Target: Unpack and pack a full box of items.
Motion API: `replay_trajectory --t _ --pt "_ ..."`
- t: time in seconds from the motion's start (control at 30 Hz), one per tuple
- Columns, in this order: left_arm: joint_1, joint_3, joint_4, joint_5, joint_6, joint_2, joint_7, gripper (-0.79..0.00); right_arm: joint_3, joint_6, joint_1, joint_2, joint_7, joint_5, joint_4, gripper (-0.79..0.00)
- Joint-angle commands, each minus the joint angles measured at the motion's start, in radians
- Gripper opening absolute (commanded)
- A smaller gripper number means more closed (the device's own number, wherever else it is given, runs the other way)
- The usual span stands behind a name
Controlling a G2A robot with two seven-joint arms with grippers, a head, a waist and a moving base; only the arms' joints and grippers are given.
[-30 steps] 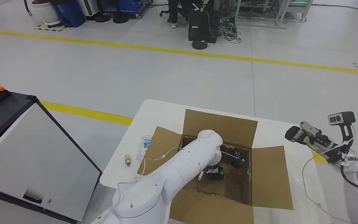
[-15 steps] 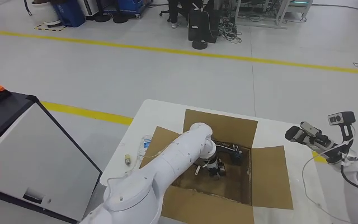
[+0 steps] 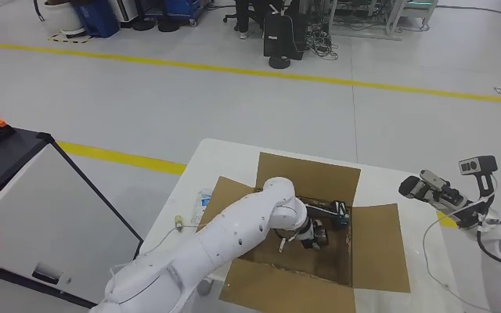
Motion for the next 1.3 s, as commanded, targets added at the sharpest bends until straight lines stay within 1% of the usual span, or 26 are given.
replay_trajectory --t 0.0,0.03,0.83,0.87,0.97,1.07,1.2,1.27 --pt "0.138 -0.087 -0.296 0.045 0.066 0.071 -0.153 -0.785 0.0 0.0 0.0 0.0 0.0 0.0 0.0 0.0" --pt "0.158 -0.094 -0.331 0.057 0.08 0.081 -0.167 -0.785 0.0 0.0 0.0 0.0 0.0 0.0 0.0 0.0" --pt "0.158 -0.094 -0.331 0.057 0.08 0.081 -0.167 -0.785 0.0 0.0 0.0 0.0 0.0 0.0 0.0 0.0" --pt "0.164 -0.097 -0.332 0.061 0.086 0.082 -0.146 -0.785 0.0 0.0 0.0 0.0 0.0 0.0 0.0 0.0" --pt "0.173 -0.127 -0.346 0.062 0.114 0.09 -0.11 -0.785 0.0 0.0 0.0 0.0 0.0 0.0 0.0 0.0" --pt "0.188 -0.173 -0.368 0.037 0.133 0.1 -0.075 -0.785 0.0 0.0 0.0 0.0 0.0 0.0 0.0 0.0" --pt "0.225 -0.253 -0.412 0.008 0.14 0.12 -0.023 -0.785 0.0 0.0 0.0 0.0 0.0 0.0 0.0 0.0" --pt "0.254 -0.308 -0.448 0.002 0.143 0.135 0.001 -0.785 0.0 0.0 0.0 0.0 0.0 0.0 0.0 0.0"
